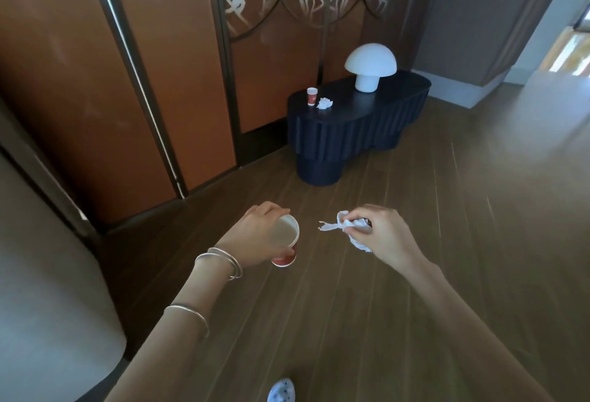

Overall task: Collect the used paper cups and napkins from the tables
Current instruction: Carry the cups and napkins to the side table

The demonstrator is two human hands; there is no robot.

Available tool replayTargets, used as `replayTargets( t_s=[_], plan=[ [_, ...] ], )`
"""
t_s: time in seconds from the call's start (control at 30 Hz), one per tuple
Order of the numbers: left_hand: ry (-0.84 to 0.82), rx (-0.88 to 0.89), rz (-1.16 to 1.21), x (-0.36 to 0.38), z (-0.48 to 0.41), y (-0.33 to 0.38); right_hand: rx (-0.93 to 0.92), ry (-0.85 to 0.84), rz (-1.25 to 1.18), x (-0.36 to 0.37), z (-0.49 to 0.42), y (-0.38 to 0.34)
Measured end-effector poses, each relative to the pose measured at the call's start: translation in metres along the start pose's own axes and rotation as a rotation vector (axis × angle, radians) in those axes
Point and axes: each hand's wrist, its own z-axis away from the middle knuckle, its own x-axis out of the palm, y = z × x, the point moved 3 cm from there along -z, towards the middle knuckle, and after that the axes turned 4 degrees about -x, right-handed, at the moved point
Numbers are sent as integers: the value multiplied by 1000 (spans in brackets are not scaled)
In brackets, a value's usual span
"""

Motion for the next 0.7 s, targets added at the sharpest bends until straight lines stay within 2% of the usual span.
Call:
replayTargets(
  t_s=[0.3,0.53,0.7],
  plan=[
    [51,75,-24,-54,-193,-28,-21,80,33,-6,-188,38],
    [-3,50,-6,-34,-304,-65,39,5,8,27,-286,99],
    [-15,30,-5,-26,-401,-85,18,-41,26,40,-375,149]
  ],
)
